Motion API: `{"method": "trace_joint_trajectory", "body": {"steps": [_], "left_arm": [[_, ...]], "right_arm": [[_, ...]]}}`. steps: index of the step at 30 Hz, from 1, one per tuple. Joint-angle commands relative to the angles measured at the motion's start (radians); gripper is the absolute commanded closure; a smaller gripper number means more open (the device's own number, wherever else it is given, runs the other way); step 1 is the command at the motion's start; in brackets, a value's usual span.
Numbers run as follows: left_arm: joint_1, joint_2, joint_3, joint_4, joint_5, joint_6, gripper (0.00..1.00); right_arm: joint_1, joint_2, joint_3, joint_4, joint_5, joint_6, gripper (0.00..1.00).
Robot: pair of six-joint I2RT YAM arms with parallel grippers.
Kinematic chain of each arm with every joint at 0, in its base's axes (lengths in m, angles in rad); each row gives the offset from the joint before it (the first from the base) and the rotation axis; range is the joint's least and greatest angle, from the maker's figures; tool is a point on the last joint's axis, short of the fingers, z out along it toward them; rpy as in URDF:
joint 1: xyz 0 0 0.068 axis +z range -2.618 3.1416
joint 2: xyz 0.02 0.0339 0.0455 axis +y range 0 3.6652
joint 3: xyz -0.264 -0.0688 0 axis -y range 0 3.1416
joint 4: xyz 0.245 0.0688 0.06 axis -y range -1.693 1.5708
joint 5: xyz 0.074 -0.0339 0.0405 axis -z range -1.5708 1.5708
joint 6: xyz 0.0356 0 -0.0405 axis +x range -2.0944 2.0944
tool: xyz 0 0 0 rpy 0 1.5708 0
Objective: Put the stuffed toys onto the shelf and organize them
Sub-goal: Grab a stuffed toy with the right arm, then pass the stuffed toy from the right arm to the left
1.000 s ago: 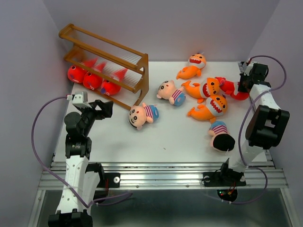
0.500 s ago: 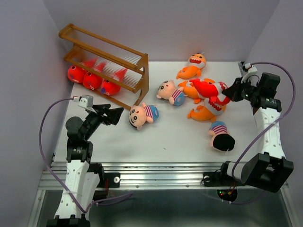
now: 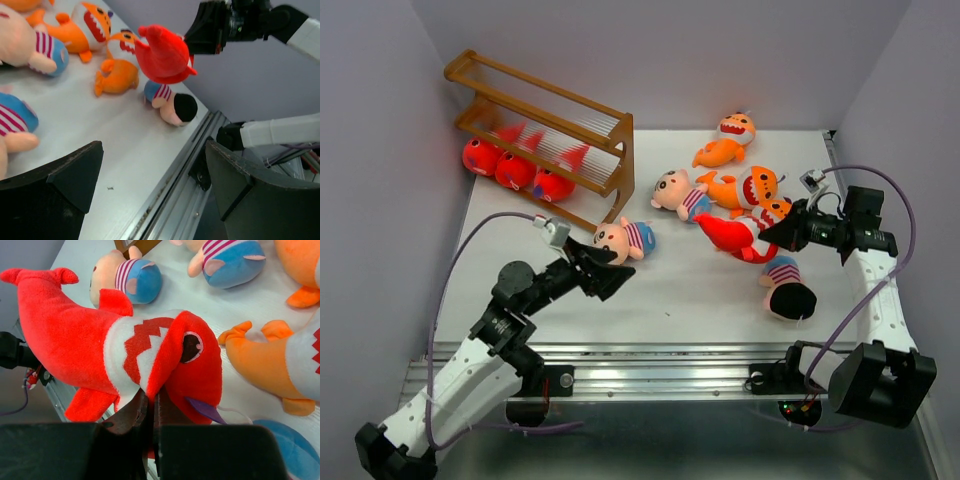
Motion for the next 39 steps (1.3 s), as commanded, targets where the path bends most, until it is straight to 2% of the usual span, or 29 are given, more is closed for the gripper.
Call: {"method": "trace_joint_trajectory", "body": {"steps": [1,8,15,25,39], "left_arm": [[-0.196,0.085,0.04,0.039,-0.203,-0.005,0.06],[-0.431,0.225,0.091,0.086,-0.4,-0.001,0.06],[-0.563,0.415,0.165,0.174,-0.53,-0.001,0.06],[-0.608,0.59,0.257,0.261,-0.561,0.015,0.06],[-0.631,0.699,0.301,0.31,-0.566,0.021,0.05]], "right_arm": [[0.002,-0.025,0.0,0.053,-0.048,0.031,0.99],[0.002,-0.02,0.026,0.086,-0.017,0.105,0.99],[0.002,-0.007,0.034,0.095,-0.031,0.16,0.99],[0.002,-0.027,0.055,0.093,-0.045,0.186,0.99],[0.002,-0.037,0.063,0.095,-0.054,0.206,0.99]]}}
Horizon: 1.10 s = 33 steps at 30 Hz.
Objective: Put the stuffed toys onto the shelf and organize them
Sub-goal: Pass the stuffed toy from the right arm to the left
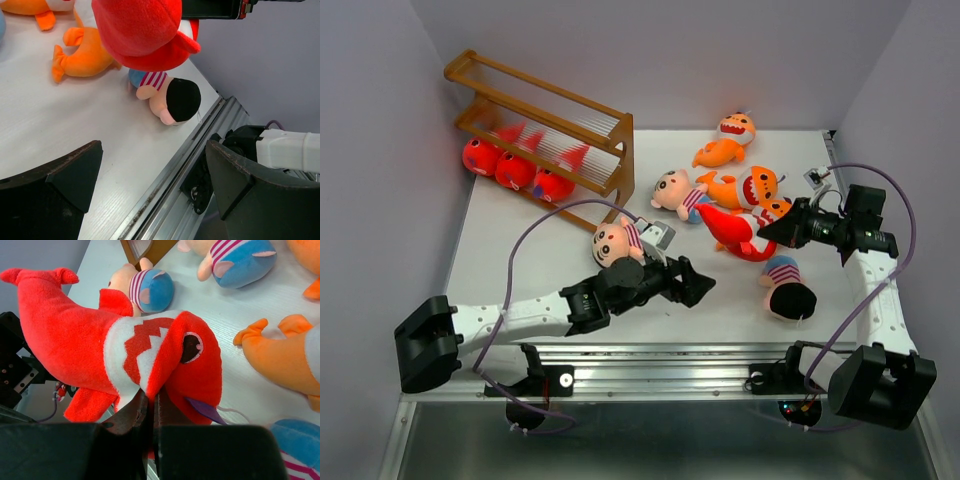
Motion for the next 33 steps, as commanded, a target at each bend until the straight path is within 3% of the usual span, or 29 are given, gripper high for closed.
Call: {"method": "trace_joint_trajectory", "body": {"steps": [1,15,27,29,32,33], "left_arm": [[-0.01,0.016,0.052,0.084,-0.021,0.026,0.05],[-0.012,0.173,0.216,0.111,-0.073,0.067,0.05],[-0.012,0.374,0.432,0.094,-0.099,0.058,0.05],[-0.012,0.386,0.447,0.092,-0.116,0.059,0.09],[-0.009,0.386,0.454,0.092,-0.13,0.062,0.26],[-0.004,0.383,0.454,0.092,-0.133,0.061,0.38]], "right_arm": [[0.002,-0.029,0.069,0.053,-0.036,0.029,0.99],[0.002,-0.053,0.036,0.126,-0.087,0.225,0.99],[0.002,-0.113,0.051,0.036,-0.142,0.168,0.96],[0.002,-0.122,0.045,0.019,-0.157,0.142,0.96],[0.002,-0.136,0.039,0.0,-0.182,0.115,0.96],[0.002,-0.137,0.04,-0.039,-0.191,0.083,0.96]]}}
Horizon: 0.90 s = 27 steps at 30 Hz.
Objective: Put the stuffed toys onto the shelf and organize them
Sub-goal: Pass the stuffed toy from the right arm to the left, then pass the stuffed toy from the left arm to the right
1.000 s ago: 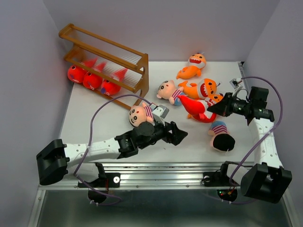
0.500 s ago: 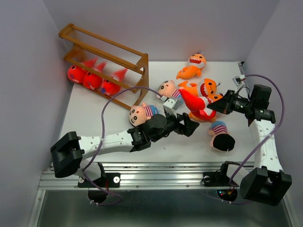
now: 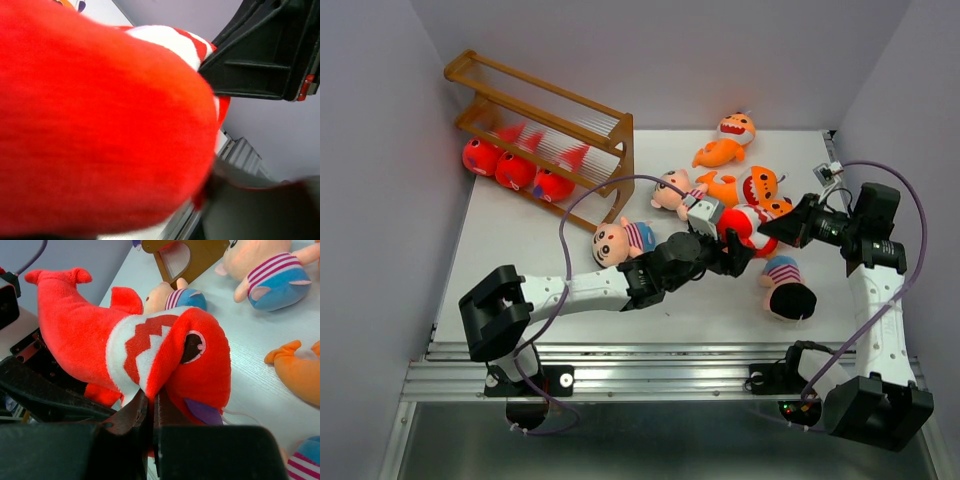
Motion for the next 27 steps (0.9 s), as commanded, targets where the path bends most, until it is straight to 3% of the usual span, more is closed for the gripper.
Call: {"method": "trace_joint_trajectory", "body": {"steps": [1,4,5,8,13,16,22,23,27], "left_arm": [[0.007,-0.02,0.065,0.05,-0.042,0.014,0.42],[0.019,-0.034,0.056,0.052,-0.044,0.014,0.62],[0.024,-0.039,0.053,0.055,-0.042,0.016,0.78],[0.039,-0.058,0.03,0.075,-0.021,0.024,1.0],[0.077,-0.12,-0.062,0.174,0.111,0.057,1.0],[0.116,-0.169,-0.135,0.174,0.217,0.068,1.0],[0.202,-0.322,-0.247,0.081,0.402,0.142,1.0],[0.211,-0.339,-0.267,0.031,0.456,0.158,1.0],[0.246,-0.39,-0.269,-0.126,0.631,0.273,1.0]], "right_arm": [[0.003,-0.026,0.009,-0.071,-0.097,-0.079,0.96],[0.003,-0.021,0.017,-0.158,-0.114,-0.164,0.96],[0.003,-0.02,0.023,-0.177,-0.118,-0.203,0.96],[0.003,-0.013,0.031,-0.256,-0.118,-0.268,0.95],[0.003,-0.01,0.048,-0.341,-0.144,-0.392,0.77],[0.003,-0.012,0.077,-0.355,-0.154,-0.429,0.46],[0.003,-0.001,0.192,-0.421,-0.043,-0.614,0.04],[0.003,0.0,0.204,-0.444,-0.043,-0.666,0.0],[0.003,0.031,0.27,-0.678,-0.098,-0.994,0.0]]}}
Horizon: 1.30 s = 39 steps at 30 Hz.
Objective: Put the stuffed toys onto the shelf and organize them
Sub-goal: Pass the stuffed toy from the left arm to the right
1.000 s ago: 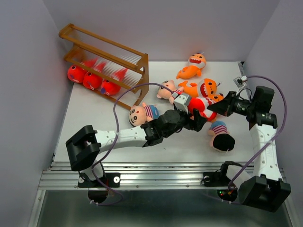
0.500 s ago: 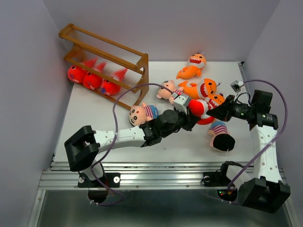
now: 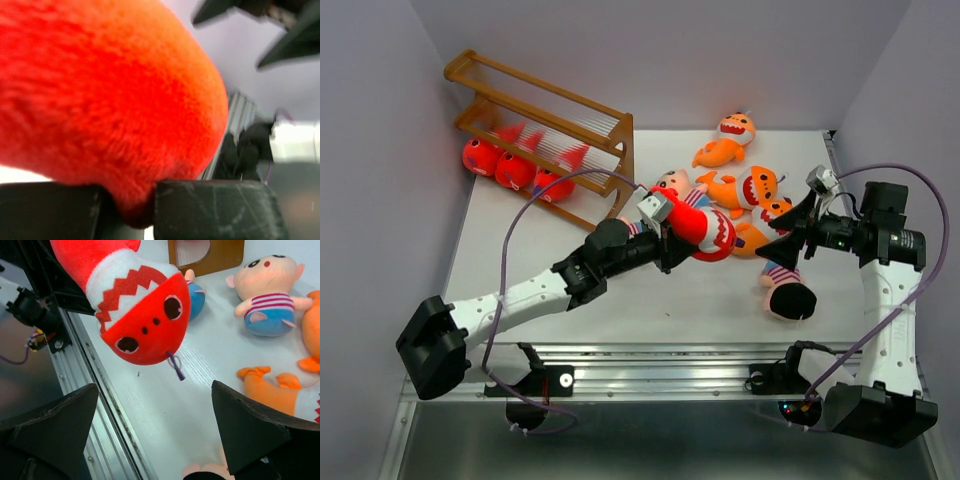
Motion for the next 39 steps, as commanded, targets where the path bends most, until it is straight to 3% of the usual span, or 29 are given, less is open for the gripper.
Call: {"method": "trace_joint_trajectory", "body": {"steps": [1,2,6,12,19,24,28,34,37,38,39], "left_arm": [[0.012,-0.057,0.011,-0.158,0.263,0.181,1.0],[0.012,-0.059,0.025,-0.189,0.284,0.198,1.0],[0.011,-0.048,0.072,-0.298,0.366,0.272,1.0],[0.011,0.048,0.169,-0.388,0.443,0.345,1.0],[0.002,0.156,0.276,-0.388,0.499,0.356,1.0],[-0.017,0.202,0.319,-0.384,0.503,0.356,1.0],[-0.021,0.236,0.341,-0.378,0.51,0.356,1.0],[-0.026,0.247,0.348,-0.364,0.515,0.356,1.0],[-0.026,0.239,0.341,-0.359,0.495,0.348,1.0],[-0.026,0.228,0.336,-0.35,0.466,0.342,1.0],[-0.026,0.22,0.326,-0.345,0.44,0.335,1.0]], "right_arm": [[0.016,0.045,0.091,-0.274,-0.063,-0.485,0.0],[0.025,0.056,0.1,-0.34,-0.075,-0.56,0.0],[0.088,0.077,0.122,-0.339,-0.088,-0.596,0.0],[0.209,0.099,0.122,-0.305,-0.089,-0.545,0.0],[0.34,0.053,0.005,0.0,-0.025,-0.21,0.0],[0.378,0.065,-0.015,0.084,-0.005,-0.134,0.01],[0.398,0.083,-0.03,0.107,0.017,-0.105,0.07],[0.407,0.089,-0.07,0.179,0.056,-0.037,0.34],[0.407,0.1,-0.071,0.181,0.052,-0.025,0.56],[0.407,0.103,-0.071,0.178,0.05,-0.025,0.73],[0.407,0.105,-0.07,0.173,0.052,-0.025,0.84]]}}
